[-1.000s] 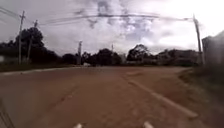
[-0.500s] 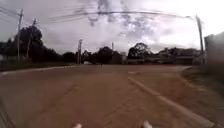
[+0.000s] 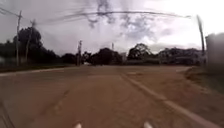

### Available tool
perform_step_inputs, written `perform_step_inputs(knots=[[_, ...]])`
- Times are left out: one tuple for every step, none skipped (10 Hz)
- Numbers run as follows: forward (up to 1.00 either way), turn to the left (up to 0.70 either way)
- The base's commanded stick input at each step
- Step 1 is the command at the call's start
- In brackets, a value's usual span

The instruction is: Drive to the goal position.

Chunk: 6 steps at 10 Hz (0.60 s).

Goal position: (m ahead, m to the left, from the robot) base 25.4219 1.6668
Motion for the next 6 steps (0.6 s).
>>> perform_step_inputs(knots=[[0.5,0.0],[0.5,0.0],[0.5,0.0],[0.5,0.0],[0.5,0.0],[0.5,0.0]])
